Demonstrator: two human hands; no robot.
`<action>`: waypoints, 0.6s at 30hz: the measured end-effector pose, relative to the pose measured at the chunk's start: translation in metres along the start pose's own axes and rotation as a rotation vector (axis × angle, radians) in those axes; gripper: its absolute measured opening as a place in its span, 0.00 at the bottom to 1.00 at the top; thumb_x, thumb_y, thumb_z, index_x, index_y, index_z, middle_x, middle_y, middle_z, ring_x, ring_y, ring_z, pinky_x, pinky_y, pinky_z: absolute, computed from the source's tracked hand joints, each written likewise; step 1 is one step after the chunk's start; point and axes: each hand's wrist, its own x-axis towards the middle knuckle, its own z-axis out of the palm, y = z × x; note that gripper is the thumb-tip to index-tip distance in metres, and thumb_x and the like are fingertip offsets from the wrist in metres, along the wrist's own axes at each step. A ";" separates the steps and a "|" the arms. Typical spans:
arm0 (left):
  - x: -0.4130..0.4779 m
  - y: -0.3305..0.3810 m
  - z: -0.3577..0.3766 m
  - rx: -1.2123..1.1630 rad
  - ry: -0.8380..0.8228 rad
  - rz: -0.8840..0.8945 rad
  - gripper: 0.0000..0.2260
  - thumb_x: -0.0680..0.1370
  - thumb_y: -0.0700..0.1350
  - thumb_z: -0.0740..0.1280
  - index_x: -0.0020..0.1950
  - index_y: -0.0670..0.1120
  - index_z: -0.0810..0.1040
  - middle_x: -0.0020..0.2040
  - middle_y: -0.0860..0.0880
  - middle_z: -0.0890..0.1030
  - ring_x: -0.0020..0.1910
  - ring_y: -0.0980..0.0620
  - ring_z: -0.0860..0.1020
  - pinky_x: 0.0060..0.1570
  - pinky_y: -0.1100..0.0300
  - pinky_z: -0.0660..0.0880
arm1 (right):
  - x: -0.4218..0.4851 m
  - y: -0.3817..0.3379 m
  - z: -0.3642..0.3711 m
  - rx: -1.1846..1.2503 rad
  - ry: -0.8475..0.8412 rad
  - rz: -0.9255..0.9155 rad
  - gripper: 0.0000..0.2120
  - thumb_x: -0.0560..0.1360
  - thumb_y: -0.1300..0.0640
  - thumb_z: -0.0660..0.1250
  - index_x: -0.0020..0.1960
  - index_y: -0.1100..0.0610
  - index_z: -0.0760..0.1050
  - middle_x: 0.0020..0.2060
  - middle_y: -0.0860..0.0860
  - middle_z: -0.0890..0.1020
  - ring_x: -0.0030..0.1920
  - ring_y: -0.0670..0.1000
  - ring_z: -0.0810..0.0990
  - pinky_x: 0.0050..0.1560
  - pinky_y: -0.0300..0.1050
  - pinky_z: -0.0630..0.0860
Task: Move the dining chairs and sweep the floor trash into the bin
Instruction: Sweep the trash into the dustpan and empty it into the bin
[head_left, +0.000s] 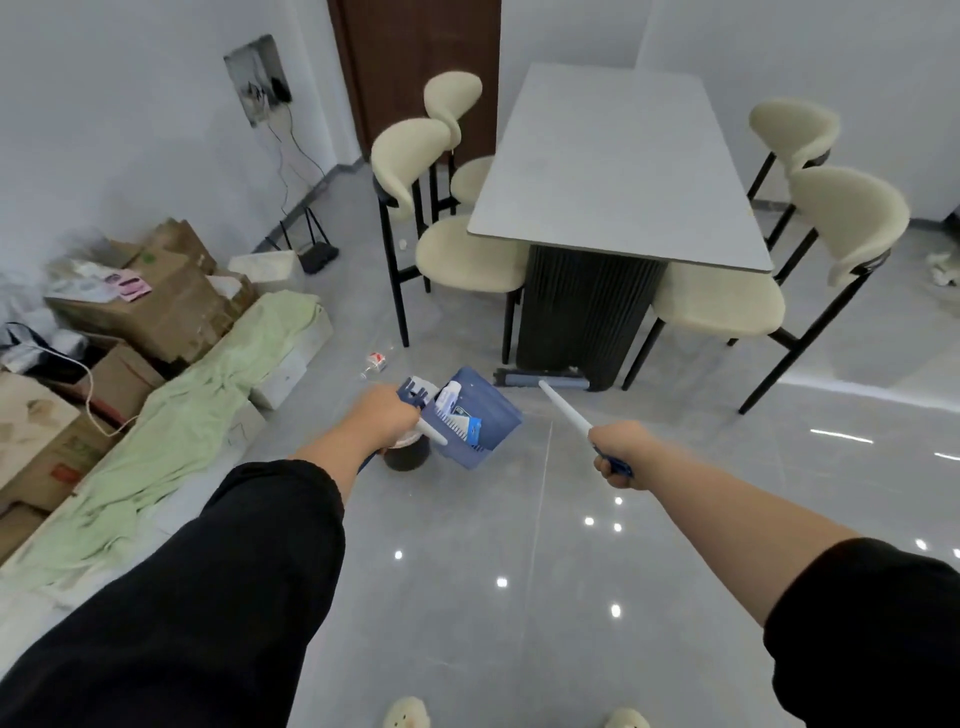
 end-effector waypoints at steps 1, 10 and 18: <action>0.003 -0.004 -0.014 0.008 0.011 0.026 0.05 0.76 0.39 0.63 0.40 0.44 0.72 0.39 0.42 0.76 0.38 0.43 0.74 0.38 0.57 0.73 | -0.004 -0.009 0.010 0.019 0.008 -0.012 0.07 0.79 0.62 0.55 0.55 0.63 0.68 0.29 0.55 0.68 0.24 0.48 0.65 0.20 0.31 0.59; 0.018 -0.074 -0.107 0.276 0.073 0.233 0.07 0.78 0.41 0.61 0.50 0.42 0.77 0.52 0.36 0.79 0.50 0.38 0.77 0.40 0.59 0.65 | -0.035 -0.055 0.120 0.157 -0.008 0.010 0.08 0.79 0.62 0.54 0.43 0.60 0.68 0.30 0.54 0.70 0.23 0.46 0.65 0.22 0.32 0.60; 0.025 -0.115 -0.119 0.602 0.036 0.278 0.07 0.75 0.40 0.60 0.50 0.44 0.75 0.51 0.42 0.80 0.49 0.41 0.77 0.41 0.58 0.68 | -0.035 -0.055 0.153 0.113 -0.073 0.062 0.04 0.78 0.63 0.57 0.49 0.62 0.70 0.31 0.55 0.71 0.23 0.46 0.65 0.22 0.33 0.60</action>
